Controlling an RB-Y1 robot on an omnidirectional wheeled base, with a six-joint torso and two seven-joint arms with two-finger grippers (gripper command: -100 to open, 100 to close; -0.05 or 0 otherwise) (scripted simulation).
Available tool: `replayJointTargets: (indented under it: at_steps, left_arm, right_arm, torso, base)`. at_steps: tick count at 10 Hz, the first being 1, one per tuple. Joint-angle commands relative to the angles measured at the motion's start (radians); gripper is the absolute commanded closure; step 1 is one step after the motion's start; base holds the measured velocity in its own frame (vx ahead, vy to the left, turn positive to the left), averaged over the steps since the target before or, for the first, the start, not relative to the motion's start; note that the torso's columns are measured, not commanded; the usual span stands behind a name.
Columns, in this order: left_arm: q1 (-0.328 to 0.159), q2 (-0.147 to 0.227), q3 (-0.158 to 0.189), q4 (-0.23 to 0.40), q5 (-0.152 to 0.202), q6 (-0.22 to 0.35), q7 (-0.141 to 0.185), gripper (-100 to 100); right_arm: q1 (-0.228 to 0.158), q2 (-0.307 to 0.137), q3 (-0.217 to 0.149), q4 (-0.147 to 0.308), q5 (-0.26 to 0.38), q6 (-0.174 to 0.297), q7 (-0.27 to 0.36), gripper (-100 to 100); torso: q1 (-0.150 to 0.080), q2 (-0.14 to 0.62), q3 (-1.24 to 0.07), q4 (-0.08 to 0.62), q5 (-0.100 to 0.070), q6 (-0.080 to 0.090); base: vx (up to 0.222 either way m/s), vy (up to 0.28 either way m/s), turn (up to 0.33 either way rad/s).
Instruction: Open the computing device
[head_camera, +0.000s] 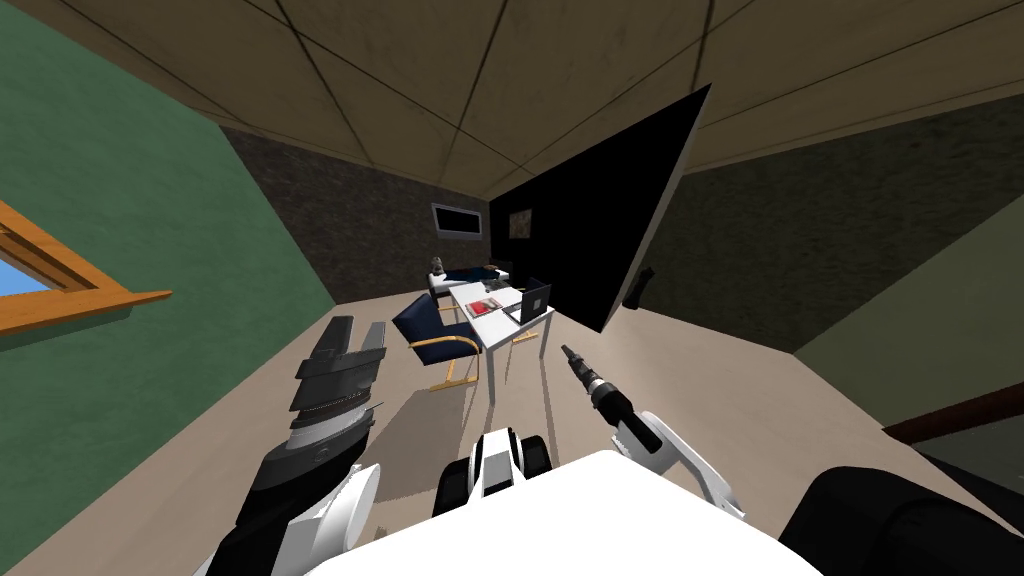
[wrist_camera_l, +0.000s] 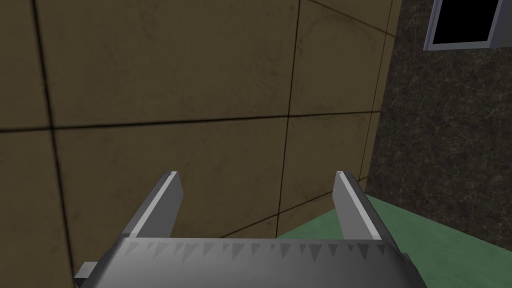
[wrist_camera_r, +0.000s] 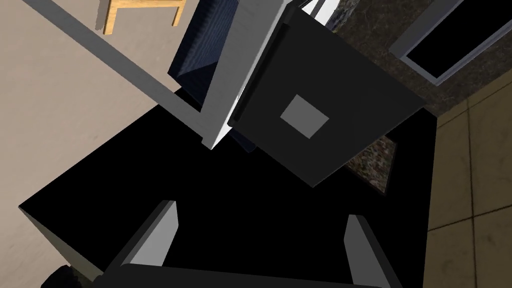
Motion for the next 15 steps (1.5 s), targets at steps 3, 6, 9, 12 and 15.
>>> replayJointTargets:
  at_steps: [3,6,9,12,15]
  left_arm:
    - [0.0,0.0,0.0,0.0,0.0,0.0,0.0,0]
    - [0.0,0.0,0.0,0.0,0.0,0.0,0.0,0]
    - [0.0,0.0,0.0,0.0,0.0,0.0,0.0,0]
    - [0.0,0.0,0.0,0.0,0.0,0.0,0.0,0]
    - [0.0,0.0,0.0,0.0,0.0,0.0,0.0,0]
  right_arm:
    - [0.025,-0.09,-0.011,0.053,0.048,0.107,0.027,-100]
    - [0.032,-0.127,-0.015,0.075,0.067,0.164,0.038,-100]
    - [0.043,-0.206,-0.02,0.121,0.108,0.246,0.06,-100]
    - [0.048,-0.287,-0.022,0.171,0.151,0.333,0.082,-100]
    - [0.045,-0.366,-0.021,0.224,0.194,0.411,0.103,-100]
  torso:
    - [0.0,0.001,0.0,0.0,0.0,0.001]
    - [0.001,0.001,0.001,0.0,0.0,0.0]
    - [0.0,0.001,0.0,0.0,0.0,0.0]
    - [0.001,0.0,0.0,0.0,0.001,0.001]
    - [0.0,0.001,0.001,0.0,0.0,0.001]
  base:
    - [0.063,0.054,0.106]
    - [0.051,0.065,0.073]
    - [0.06,0.071,0.101]
    - [0.085,0.113,0.13]
    - [0.087,0.122,0.11]
